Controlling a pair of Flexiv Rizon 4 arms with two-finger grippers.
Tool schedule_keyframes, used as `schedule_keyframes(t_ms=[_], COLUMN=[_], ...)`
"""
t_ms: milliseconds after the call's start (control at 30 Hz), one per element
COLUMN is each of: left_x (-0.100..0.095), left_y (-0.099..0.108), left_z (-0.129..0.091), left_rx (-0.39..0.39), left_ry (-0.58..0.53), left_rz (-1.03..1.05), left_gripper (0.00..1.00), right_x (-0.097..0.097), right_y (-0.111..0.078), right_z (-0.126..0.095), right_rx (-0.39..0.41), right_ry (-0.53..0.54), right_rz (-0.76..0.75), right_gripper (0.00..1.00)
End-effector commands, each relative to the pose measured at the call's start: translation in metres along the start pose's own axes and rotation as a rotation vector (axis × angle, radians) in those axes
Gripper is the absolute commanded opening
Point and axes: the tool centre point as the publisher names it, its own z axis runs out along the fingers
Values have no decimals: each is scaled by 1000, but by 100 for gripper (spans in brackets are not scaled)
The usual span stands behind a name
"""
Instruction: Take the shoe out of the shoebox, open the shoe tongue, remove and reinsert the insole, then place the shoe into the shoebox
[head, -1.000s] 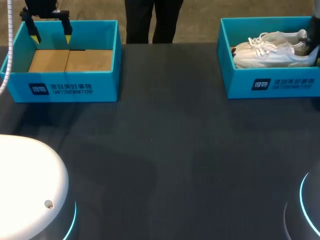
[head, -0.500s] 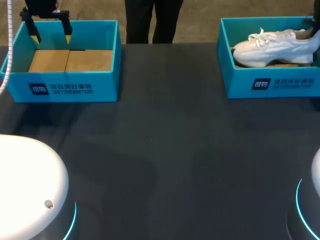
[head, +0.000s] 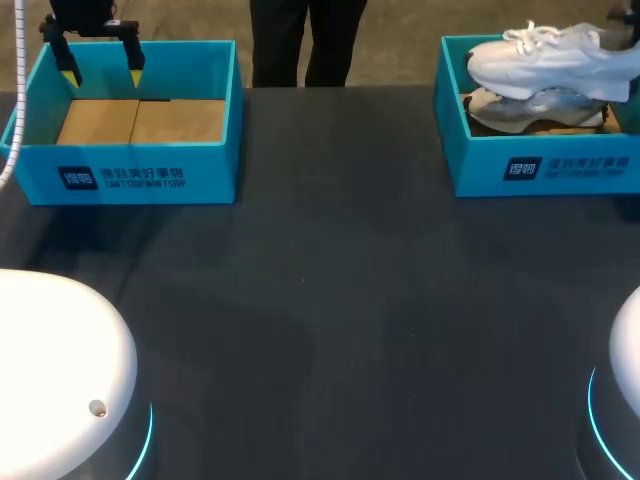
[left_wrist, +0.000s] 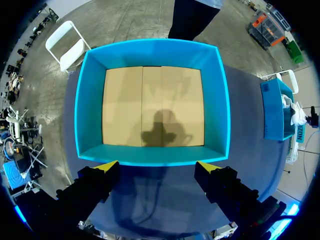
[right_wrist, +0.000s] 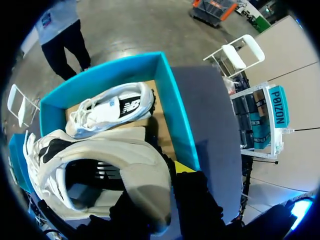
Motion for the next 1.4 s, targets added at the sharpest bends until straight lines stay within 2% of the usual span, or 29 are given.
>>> schedule_keyframes(t_ms=[33, 200, 333, 567, 867, 1400], left_x=[0, 0, 0, 0, 0, 0], left_y=[0, 0, 0, 0, 0, 0], left_z=[0, 0, 0, 0, 0, 0], left_rx=[0, 0, 0, 0, 0, 0], left_ry=[0, 0, 0, 0, 0, 0], left_rz=[0, 0, 0, 0, 0, 0], left_gripper=[100, 100, 100, 100, 100, 100], right_x=[-5, -4, 1, 15, 47, 112], right_y=[-6, -12, -17, -43, -96, -225], right_z=[-24, -41, -47, -63, -79, -103], right_rx=[-8, -13, -11, -5, -8, -7], right_ry=[4, 1, 8, 2, -15, -42], right_rz=[0, -9, -23, -13, -5, -8], right_gripper=[0, 0, 0, 0, 0, 0])
